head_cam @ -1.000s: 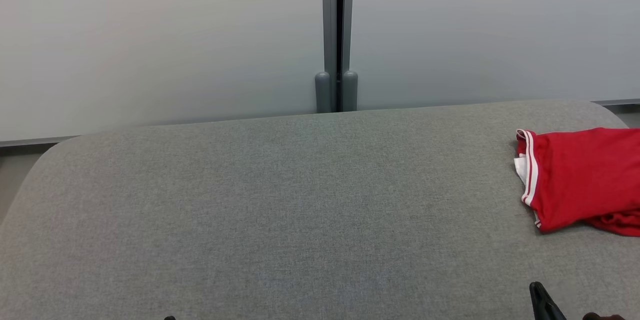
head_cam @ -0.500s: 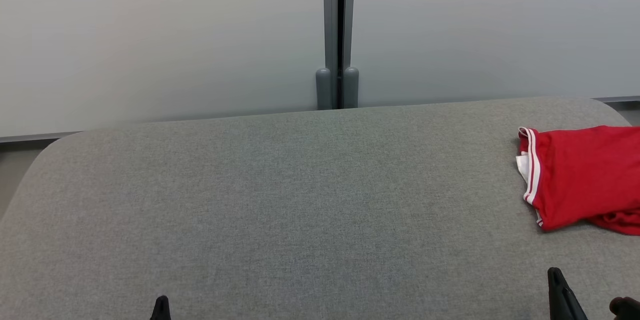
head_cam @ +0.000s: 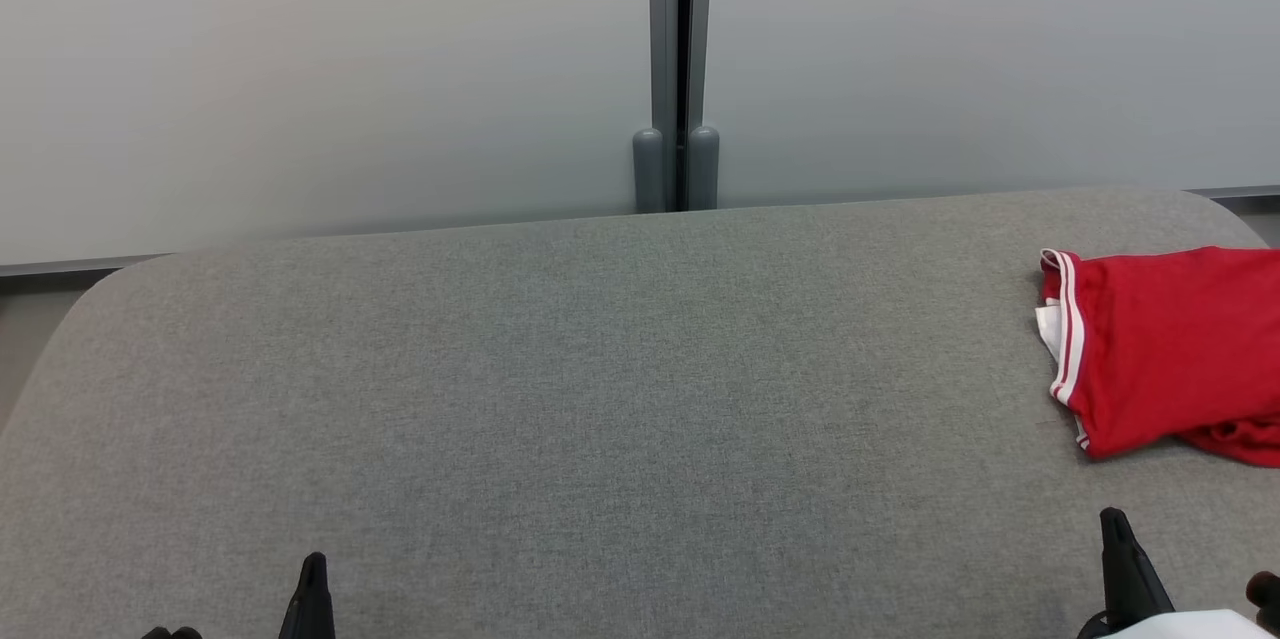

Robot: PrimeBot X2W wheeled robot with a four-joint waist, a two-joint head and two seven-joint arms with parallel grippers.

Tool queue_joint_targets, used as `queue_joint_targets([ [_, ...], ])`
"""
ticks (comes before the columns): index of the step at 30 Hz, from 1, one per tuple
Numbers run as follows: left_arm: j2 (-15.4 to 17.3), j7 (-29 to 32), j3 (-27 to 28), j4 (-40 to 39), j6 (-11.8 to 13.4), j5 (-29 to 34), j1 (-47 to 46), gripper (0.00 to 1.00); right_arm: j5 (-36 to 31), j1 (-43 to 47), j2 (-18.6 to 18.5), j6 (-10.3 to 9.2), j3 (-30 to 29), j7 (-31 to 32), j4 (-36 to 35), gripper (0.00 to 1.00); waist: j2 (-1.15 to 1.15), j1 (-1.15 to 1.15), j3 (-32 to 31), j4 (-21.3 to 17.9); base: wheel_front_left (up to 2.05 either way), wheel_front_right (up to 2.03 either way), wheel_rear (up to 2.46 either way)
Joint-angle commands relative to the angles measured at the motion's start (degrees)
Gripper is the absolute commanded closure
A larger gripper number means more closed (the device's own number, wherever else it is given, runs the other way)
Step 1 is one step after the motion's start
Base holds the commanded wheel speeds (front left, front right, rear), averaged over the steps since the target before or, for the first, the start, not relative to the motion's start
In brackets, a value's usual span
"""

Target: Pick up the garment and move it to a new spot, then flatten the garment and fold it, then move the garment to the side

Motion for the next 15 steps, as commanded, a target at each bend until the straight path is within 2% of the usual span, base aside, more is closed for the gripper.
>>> queue_joint_targets([
  [1,0.4,0.4,0.6,-0.9,-0.6,-2.1,-2.0,1.0,2.4,-1.6,-0.5,0.01,-0.4,0.6,-0.8,1.0,0.0,0.0,0.1,0.0,0.0,0.0,0.0],
  [15,0.5,3.1,2.0,-1.0,-2.2,-11.3,-4.7,1.0,13.6,-3.8,-0.6,0.01,-0.9,3.3,-0.8,1.0,0.0,0.0,0.6,0.2,0.0,0.0,0.0],
])
